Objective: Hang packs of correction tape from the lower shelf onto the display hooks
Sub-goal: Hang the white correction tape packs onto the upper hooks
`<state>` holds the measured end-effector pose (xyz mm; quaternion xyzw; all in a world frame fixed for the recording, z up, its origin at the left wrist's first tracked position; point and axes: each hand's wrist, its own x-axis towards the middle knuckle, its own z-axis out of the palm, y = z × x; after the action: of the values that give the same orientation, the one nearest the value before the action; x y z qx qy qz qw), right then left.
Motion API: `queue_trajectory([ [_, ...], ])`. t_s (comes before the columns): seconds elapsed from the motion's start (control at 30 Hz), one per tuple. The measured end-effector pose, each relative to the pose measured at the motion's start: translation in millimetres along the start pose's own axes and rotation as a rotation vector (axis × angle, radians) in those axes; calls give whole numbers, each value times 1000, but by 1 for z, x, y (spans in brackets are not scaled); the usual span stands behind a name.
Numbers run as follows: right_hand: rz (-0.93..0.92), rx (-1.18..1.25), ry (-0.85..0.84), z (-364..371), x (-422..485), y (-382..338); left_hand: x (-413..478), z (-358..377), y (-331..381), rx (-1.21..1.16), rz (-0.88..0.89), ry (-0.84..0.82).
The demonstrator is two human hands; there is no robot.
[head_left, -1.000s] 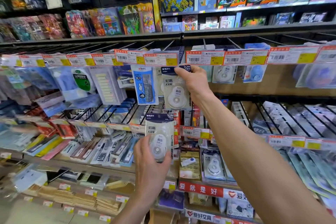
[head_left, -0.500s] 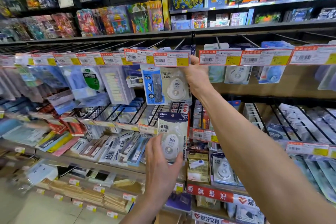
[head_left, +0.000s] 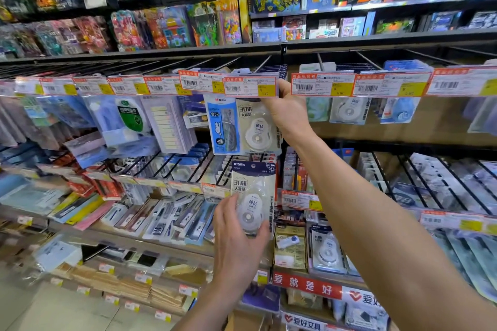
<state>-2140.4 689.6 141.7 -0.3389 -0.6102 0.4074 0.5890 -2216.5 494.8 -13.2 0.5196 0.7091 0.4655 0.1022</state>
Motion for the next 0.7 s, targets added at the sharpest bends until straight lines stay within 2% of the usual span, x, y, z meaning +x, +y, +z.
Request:
queue_trajectory([
  [0.2, -18, -178, 147, -3, 10, 7, 5, 1, 6, -18, 32, 12],
  [0.43, 55, -310, 167, -18, 6, 5, 11, 3, 13, -41, 68, 20],
  [0.5, 67, -276, 157, -29, -7, 8, 13, 3, 17, -58, 68, 25],
  [0.6, 58, -143, 13, -44, -35, 9, 18, 5, 24, -67, 70, 45],
  [0.7, 178, -117, -279, -52, -60, 15, 20, 8, 30, -54, 96, 77],
])
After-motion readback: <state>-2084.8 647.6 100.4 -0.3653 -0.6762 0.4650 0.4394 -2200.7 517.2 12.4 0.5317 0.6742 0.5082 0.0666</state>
